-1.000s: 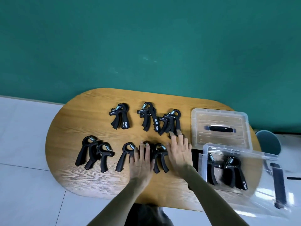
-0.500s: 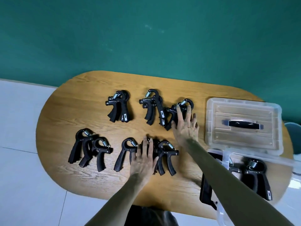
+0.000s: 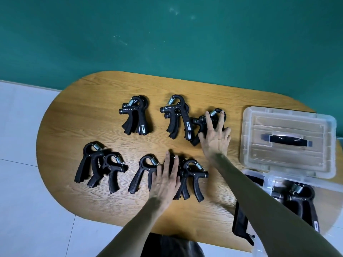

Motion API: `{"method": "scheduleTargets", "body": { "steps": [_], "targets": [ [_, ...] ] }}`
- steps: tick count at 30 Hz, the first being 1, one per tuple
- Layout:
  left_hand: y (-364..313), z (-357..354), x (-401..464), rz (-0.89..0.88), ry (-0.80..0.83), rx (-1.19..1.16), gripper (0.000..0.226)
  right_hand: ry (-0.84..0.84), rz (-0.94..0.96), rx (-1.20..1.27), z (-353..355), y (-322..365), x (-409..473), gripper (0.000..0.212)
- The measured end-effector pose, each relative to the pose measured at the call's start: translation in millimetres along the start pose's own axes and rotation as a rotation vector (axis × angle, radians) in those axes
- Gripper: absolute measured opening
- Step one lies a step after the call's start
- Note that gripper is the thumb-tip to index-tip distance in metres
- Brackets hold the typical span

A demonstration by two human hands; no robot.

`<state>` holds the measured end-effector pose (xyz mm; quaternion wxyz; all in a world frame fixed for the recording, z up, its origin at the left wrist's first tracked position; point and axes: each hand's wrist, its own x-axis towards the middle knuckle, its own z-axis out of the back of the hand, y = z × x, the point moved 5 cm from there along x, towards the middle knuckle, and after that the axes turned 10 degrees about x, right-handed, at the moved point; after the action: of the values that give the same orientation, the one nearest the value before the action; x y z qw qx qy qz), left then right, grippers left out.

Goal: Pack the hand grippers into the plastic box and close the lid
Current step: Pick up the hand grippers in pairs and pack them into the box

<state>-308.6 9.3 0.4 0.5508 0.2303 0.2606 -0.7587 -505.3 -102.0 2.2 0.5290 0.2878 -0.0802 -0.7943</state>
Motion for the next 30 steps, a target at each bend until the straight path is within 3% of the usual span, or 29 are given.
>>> {"method": "scheduleTargets", "body": {
  "steps": [11, 25, 30],
  "targets": [
    [3, 12, 4, 0.078, -0.038, -0.070, 0.092, 0.011, 0.039, -0.098, 3, 1, -34, 0.082],
    [-11, 41, -31, -0.095, -0.030, 0.042, 0.090, -0.051, 0.088, -0.115, 25, 8, -80, 0.087],
    [-9, 42, -48, -0.072, -0.063, 0.058, 0.090, -0.086, 0.105, -0.139, 33, 14, -102, 0.084]
  ]
}}
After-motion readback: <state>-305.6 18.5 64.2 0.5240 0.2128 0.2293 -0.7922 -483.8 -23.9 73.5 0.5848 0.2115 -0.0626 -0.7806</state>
